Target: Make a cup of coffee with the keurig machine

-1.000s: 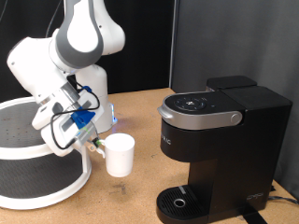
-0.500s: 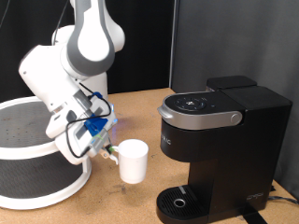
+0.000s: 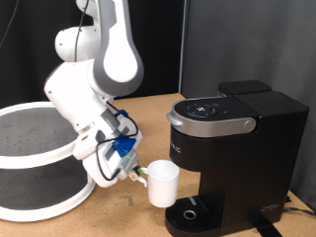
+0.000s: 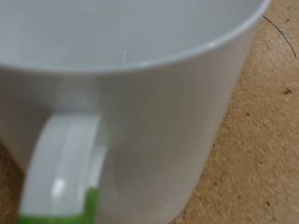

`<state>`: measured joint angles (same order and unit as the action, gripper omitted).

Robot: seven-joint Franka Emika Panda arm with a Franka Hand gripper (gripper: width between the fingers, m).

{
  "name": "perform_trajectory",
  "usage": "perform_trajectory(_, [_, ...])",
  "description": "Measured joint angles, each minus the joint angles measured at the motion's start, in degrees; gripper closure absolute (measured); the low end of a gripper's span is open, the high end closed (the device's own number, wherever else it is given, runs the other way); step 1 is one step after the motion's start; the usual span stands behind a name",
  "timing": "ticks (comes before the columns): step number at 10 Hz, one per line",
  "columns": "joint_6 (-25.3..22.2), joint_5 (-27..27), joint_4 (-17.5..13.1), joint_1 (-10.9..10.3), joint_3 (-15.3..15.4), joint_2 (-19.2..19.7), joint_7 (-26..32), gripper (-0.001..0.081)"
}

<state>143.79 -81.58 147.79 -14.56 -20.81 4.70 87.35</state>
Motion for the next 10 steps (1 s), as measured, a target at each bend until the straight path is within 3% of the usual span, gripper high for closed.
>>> perform_trajectory(6, [2.37, -9.14, -2.13, -2.15, 5.76, 3.27, 4.59, 0.0740])
perform_trajectory(10, [3.65, -13.53, -2.19, -2.46, 7.48, 5.21, 7.89, 0.0740])
